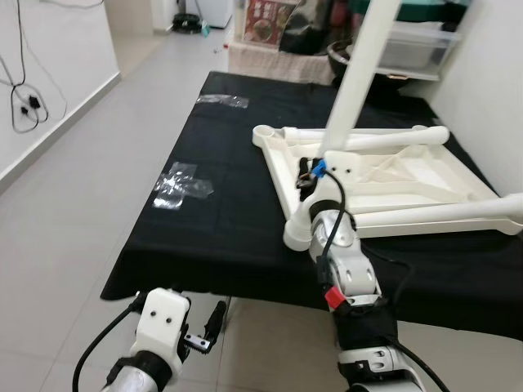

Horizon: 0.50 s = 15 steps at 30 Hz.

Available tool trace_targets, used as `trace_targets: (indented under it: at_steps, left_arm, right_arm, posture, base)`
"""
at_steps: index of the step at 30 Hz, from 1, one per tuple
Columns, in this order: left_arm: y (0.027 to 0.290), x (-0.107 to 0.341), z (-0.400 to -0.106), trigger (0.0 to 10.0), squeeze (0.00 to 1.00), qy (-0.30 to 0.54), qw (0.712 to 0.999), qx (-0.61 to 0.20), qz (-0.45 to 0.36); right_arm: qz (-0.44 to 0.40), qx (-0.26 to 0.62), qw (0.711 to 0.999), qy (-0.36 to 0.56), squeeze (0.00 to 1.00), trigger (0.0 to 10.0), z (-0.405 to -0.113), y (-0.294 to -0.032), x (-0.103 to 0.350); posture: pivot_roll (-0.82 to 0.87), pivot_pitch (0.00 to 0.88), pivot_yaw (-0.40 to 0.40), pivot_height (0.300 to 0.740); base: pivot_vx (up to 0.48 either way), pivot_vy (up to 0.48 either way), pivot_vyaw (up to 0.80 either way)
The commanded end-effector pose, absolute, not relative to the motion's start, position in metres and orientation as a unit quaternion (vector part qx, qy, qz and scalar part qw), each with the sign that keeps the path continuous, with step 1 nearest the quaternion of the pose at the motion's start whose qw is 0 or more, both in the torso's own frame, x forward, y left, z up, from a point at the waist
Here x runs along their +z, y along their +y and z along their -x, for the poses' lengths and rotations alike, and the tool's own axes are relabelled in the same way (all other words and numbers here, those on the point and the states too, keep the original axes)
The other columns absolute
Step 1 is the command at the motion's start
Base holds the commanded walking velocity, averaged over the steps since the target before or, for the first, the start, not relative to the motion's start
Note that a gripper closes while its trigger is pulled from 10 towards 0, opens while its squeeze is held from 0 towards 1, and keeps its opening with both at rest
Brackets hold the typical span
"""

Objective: Building children table

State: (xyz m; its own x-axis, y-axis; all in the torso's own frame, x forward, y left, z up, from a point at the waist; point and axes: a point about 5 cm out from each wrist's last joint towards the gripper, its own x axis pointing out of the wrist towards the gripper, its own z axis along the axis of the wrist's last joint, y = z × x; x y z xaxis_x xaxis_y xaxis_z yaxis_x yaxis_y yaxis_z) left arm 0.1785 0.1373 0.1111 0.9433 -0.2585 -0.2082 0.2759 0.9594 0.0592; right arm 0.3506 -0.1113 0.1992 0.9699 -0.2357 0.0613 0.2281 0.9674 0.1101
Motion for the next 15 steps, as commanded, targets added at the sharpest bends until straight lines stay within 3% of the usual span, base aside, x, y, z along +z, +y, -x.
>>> trace_targets:
  at_steps: [1, 2, 3, 4, 5, 9, 10, 12, 15]
  left_arm:
    - [0.135, 0.108, -0.177, 10.0, 0.0, 0.105, 0.983, -0.14, -0.05]
    - [0.135, 0.108, -0.177, 10.0, 0.0, 0.105, 0.983, -0.141, -0.05]
    - [0.135, 0.108, -0.177, 10.0, 0.0, 0.105, 0.983, -0.141, -0.05]
    - [0.135, 0.108, -0.177, 10.0, 0.0, 0.105, 0.983, -0.141, -0.051]
    - [0.135, 0.107, -0.177, 10.0, 0.0, 0.105, 0.983, -0.142, -0.051]
    - [0.135, 0.107, -0.178, 10.0, 0.0, 0.106, 0.983, -0.142, -0.05]
    - [0.135, 0.106, -0.179, 10.0, 0.0, 0.106, 0.983, -0.143, -0.05]
    - [0.135, 0.106, -0.179, 10.0, 0.0, 0.106, 0.983, -0.144, -0.051]
    - [0.134, 0.105, -0.18, 10.0, 0.0, 0.107, 0.982, -0.145, -0.052]
  right_arm:
    - [-0.094, -0.145, 0.985, 0.028, 0.0, 7.0, -0.345, -0.097, 0.178]
    - [-0.095, -0.102, 0.99, 0.022, 0.0, 10.0, -0.345, -0.088, 0.181]
    - [-0.095, -0.102, 0.99, 0.022, 0.0, 10.0, -0.345, -0.088, 0.181]
    - [-0.103, -0.068, 0.992, 0.021, 0.96, 10.0, -0.344, -0.081, 0.181]
    - [-0.1, -0.037, 0.994, 0.014, 1.0, 10.0, -0.343, -0.078, 0.183]
    - [-0.095, -0.024, 0.995, 0.012, 1.0, 10.0, -0.341, -0.079, 0.185]
    - [-0.082, -0.029, 0.996, 0.001, 0.0, 10.0, -0.342, -0.091, 0.185]
    - [-0.075, -0.031, 0.997, -0.005, 0.0, 10.0, -0.342, -0.097, 0.186]
    - [-0.09, 0.044, 0.994, -0.033, 0.0, 10.0, -0.348, -0.105, 0.192]
  posture:
    - [0.13, 0.083, -0.133, 0.74]
    - [0.14, 0.08, -0.137, 0.74]
    - [0.14, 0.08, -0.137, 0.74]
    - [0.14, 0.08, -0.137, 0.74]
    - [0.13, 0.076, -0.133, 0.74]
    - [0.13, 0.073, -0.13, 0.74]
    - [0.13, 0.07, -0.13, 0.74]
    - [0.13, 0.071, -0.128, 0.74]
    - [0.13, 0.066, -0.126, 0.74]
  base:
    - [0.0, 0.0, 0.0]
    - [0.0, 0.0, 0.0]
    - [0.0, 0.0, 0.0]
    - [0.0, 0.0, 0.0]
    - [0.0, 0.0, 0.0]
    - [0.0, 0.0, 0.0]
    - [0.0, 0.0, 0.0]
    - [0.0, 0.0, 0.0]
    - [0.0, 0.0, 0.0]
